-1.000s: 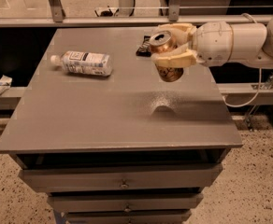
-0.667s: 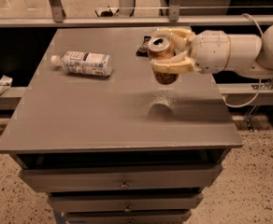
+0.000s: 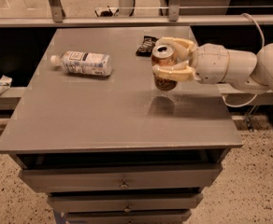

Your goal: Place orange can upright

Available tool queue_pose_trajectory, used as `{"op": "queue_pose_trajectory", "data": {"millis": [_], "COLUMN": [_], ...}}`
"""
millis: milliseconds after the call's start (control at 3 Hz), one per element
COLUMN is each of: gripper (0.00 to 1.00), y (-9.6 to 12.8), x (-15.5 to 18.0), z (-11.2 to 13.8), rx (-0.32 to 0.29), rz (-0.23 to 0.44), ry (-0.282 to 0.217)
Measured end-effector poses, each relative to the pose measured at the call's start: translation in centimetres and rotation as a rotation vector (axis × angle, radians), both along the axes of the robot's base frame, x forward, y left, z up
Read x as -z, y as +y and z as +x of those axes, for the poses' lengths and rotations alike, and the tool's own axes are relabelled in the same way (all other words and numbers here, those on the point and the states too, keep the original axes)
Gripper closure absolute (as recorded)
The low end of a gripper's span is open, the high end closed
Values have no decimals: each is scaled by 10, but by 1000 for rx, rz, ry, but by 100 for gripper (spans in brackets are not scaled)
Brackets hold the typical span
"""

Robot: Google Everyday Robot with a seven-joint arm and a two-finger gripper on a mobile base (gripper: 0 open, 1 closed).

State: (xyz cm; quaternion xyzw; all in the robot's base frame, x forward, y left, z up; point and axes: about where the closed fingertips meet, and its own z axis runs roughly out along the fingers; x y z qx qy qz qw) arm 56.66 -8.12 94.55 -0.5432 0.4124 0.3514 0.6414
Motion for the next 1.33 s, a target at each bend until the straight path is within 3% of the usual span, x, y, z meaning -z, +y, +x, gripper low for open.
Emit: {"op": "queue_pose_trajectory", "data": {"millis": [333, 1000, 1333], "gripper": [98, 54, 23], "y": [-4, -10, -19], "x": [12, 31, 39], "z": [7, 14, 10], "rx": [6, -4, -3], "rz": [19, 23, 12], "ry": [37, 70, 77]}}
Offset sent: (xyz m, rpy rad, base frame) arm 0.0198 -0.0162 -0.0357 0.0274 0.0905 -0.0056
